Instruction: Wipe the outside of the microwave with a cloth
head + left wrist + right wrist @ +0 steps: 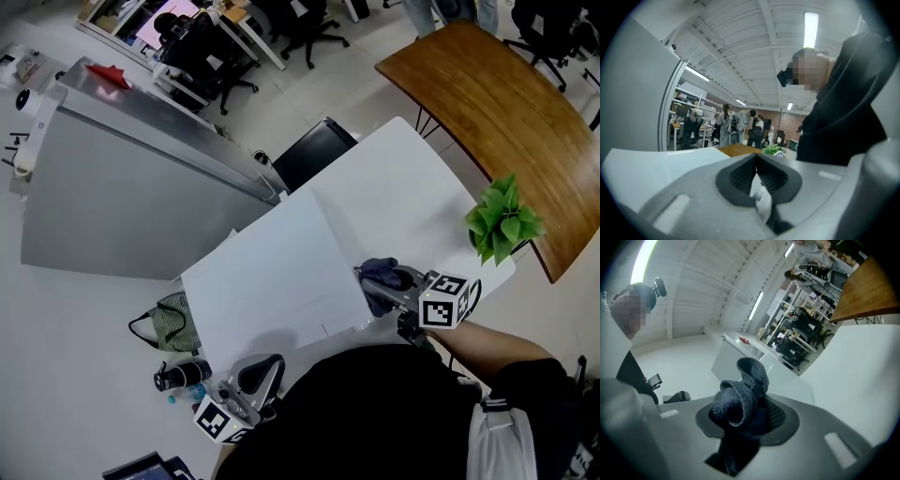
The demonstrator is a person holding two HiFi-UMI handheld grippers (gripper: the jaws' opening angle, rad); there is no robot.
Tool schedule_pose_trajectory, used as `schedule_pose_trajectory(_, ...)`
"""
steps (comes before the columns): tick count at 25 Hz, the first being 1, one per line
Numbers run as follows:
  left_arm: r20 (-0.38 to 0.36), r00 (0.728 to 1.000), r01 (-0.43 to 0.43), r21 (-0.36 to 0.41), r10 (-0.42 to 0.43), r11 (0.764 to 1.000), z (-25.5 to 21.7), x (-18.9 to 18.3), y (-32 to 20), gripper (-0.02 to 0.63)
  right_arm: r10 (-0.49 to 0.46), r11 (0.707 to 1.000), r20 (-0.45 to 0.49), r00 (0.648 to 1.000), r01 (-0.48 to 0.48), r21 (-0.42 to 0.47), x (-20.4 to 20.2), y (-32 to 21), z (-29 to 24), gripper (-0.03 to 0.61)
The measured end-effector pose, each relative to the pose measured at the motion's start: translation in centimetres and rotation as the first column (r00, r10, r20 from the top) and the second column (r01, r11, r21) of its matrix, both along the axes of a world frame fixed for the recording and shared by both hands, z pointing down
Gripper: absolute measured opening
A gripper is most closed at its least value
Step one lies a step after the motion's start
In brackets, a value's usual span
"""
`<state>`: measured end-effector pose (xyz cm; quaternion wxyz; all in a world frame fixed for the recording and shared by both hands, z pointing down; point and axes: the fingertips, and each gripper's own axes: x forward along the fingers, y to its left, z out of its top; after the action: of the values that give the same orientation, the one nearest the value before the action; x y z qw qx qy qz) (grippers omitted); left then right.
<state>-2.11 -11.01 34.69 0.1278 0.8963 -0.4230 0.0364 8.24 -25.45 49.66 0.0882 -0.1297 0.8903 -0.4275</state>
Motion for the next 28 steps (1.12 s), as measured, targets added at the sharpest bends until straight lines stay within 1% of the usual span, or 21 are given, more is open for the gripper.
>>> schedule_pose_trajectory(5, -0.006, 1.000, 0.005, 0.013, -0.005, 1.000, 0.1, 0.5, 0.2, 0.005, -0.096, 0.995, 0.008, 0.995, 0.095, 0.041, 1.0, 2.1, -0.2, 0.132)
schedule_pose_trajectory(8, -0.015, 1.000, 0.000, 0.039, 0.001, 0.999, -0.1, 0.6, 0.6, 0.005, -0.117, 0.991, 0.043, 0.992, 0.114, 0.063, 1.6, 2.4, -1.4, 0.133)
schedule_pose_trajectory(10, -0.019, 1.000, -0.006, 0.063, 0.007, 0.998, -0.5, 0.5, 1.2, 0.005, -0.089, 0.994, 0.071, 0.993, 0.085, 0.062, 1.8, 2.1, -2.6, 0.133)
schedule_pose_trajectory(12, -0.023, 1.000, -0.011, 0.088, 0.013, 0.996, -1.3, -0.2, 2.7, 0.005, -0.041, 0.998, 0.076, 0.996, 0.036, 0.059, 1.8, 2.3, -3.7, 0.133)
schedule_pose_trajectory(14, -0.031, 0.999, -0.012, 0.112, 0.016, 0.994, -2.4, -1.3, 5.1, 0.005, 0.022, 0.997, 0.037, 0.999, -0.025, 0.071, 1.8, 3.1, -4.6, 0.133)
schedule_pose_trajectory(16, -0.052, 0.999, -0.002, 0.144, 0.010, 0.990, -3.5, -2.7, 7.6, 0.005, 0.101, 0.988, -0.057, 0.993, -0.094, 0.125, 2.0, 3.6, -4.8, 0.133)
schedule_pose_trajectory(18, -0.084, 0.996, 0.008, 0.192, 0.008, 0.981, -3.9, -4.5, 9.4, 0.005, 0.192, 0.964, -0.170, 0.966, -0.153, 0.219, 2.5, 2.9, -4.5, 0.135)
schedule_pose_trajectory(19, -0.100, 0.995, 0.012, 0.214, 0.010, 0.977, -3.9, -5.4, 10.3, 0.005, 0.233, 0.950, -0.205, 0.951, -0.178, 0.257, 2.7, 2.2, -4.3, 0.135)
schedule_pose_trajectory(21, -0.117, 0.993, 0.013, 0.232, 0.015, 0.973, -3.4, -7.1, 12.6, 0.005, 0.291, 0.933, -0.216, 0.932, -0.226, 0.280, 3.0, 1.5, -4.1, 0.135)
schedule_pose_trajectory(23, -0.125, 0.992, 0.006, 0.225, 0.022, 0.974, -2.6, -8.6, 15.4, 0.005, 0.327, 0.922, -0.224, 0.918, -0.259, 0.287, 3.0, 1.4, -4.0, 0.137)
schedule_pose_trajectory(24, -0.131, 0.991, 0.001, 0.222, 0.029, 0.975, -2.2, -9.1, 16.6, 0.005, 0.342, 0.917, -0.247, 0.907, -0.265, 0.296, 3.1, 1.3, -3.7, 0.137)
schedule_pose_trajectory(26, -0.151, 0.987, -0.014, 0.229, 0.050, 0.973, -2.3, -9.5, 18.6, 0.005, 0.378, 0.907, -0.325, 0.867, -0.276, 0.317, 3.4, 0.4, -2.8, 0.137)
schedule_pose_trajectory(28, -0.166, 0.983, -0.038, 0.242, 0.080, 0.969, -2.6, -9.4, 19.8, 0.005, 0.426, 0.891, -0.393, 0.815, -0.302, 0.339, 4.0, -0.4, -2.5, 0.138)
